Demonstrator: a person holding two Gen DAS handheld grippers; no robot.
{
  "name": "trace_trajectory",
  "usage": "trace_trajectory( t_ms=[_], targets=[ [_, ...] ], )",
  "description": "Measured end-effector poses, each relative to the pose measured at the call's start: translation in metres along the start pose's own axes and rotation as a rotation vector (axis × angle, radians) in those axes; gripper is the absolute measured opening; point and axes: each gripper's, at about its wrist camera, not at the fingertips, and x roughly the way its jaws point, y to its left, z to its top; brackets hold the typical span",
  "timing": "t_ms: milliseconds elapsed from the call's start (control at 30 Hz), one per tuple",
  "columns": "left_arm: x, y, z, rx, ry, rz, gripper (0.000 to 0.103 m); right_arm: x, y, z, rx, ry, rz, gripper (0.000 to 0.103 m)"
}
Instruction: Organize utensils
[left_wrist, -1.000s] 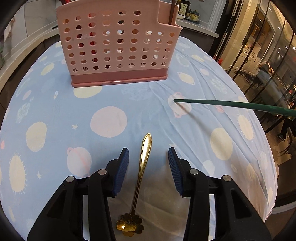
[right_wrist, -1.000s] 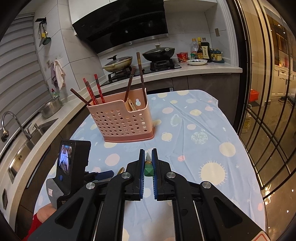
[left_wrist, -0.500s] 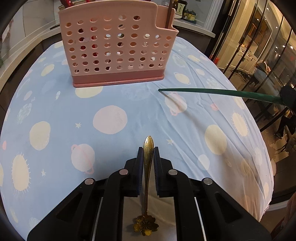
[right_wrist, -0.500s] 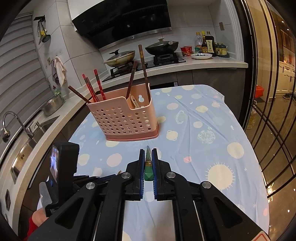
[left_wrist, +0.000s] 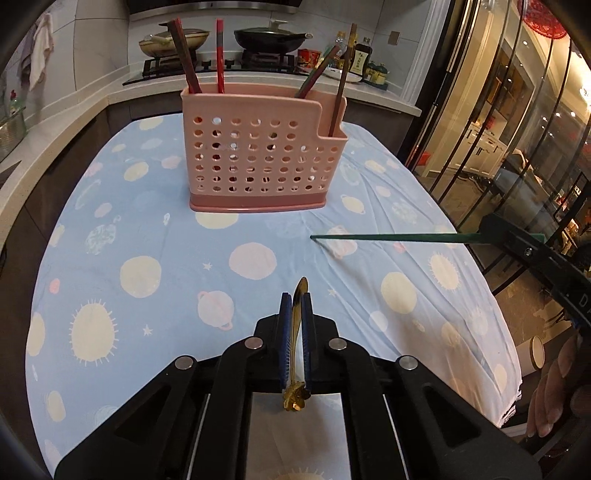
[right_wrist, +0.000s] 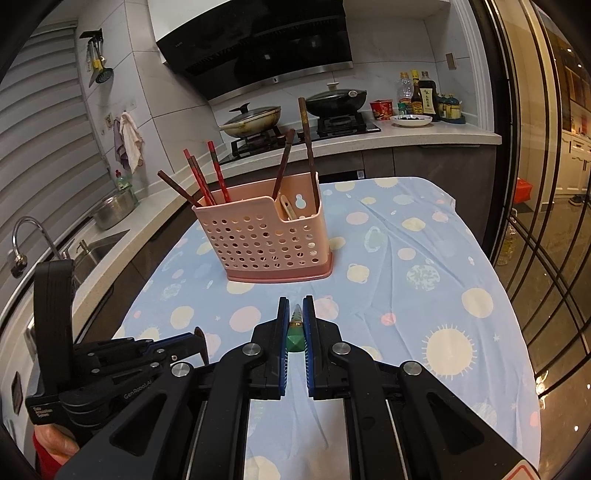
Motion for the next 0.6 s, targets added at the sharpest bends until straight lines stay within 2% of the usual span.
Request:
trace_trajectory(
  t_ms=[133, 300, 333, 467, 600],
  targets=[
    [-0.01, 0.002, 0.004, 0.004, -0.031, 0.003, 0.004, -0.007, 0.005, 0.002, -0.011, -0.021, 0.001, 0.007],
    [0.002, 0.007, 0.001, -0.01, -0.002, 0.005, 0.005, -0.009, 0.006, 0.001, -0.009, -0.023, -0.004, 0.007],
    [0.007, 0.009, -0.001, -0.015, 0.01, 0.002, 0.006, -0.009, 0.006, 0.0, -0.009, -0.023, -0.005, 0.007],
    [0.022, 0.013, -0.018, -0.036, 0.076, 0.024, 0.023, -0.011, 0.005, -0.003, -0.01, -0.017, -0.013, 0.007],
    [0.028, 0.01, -0.047, -0.045, 0.147, 0.005, 0.026, -0.011, 0.003, -0.007, -0.003, -0.007, -0.015, 0.007]
  ],
)
